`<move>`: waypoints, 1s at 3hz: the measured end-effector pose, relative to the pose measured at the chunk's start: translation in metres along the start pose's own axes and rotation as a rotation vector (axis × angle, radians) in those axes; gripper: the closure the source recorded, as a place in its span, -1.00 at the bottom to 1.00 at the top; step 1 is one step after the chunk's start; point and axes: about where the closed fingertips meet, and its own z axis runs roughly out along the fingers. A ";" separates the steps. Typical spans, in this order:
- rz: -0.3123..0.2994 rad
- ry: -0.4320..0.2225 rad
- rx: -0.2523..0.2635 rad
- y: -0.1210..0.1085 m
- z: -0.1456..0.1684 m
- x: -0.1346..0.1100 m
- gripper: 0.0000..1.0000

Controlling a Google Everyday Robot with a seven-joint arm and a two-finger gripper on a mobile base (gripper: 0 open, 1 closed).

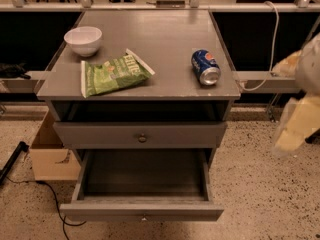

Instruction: Close middle drawer

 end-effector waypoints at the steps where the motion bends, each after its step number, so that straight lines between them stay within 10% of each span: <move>1: 0.023 -0.051 -0.070 0.029 0.032 0.004 -1.00; 3: 0.009 -0.130 -0.176 0.072 0.079 -0.010 -1.00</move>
Offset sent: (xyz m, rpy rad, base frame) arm -0.0609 0.0541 -0.1083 0.2079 0.1801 0.0785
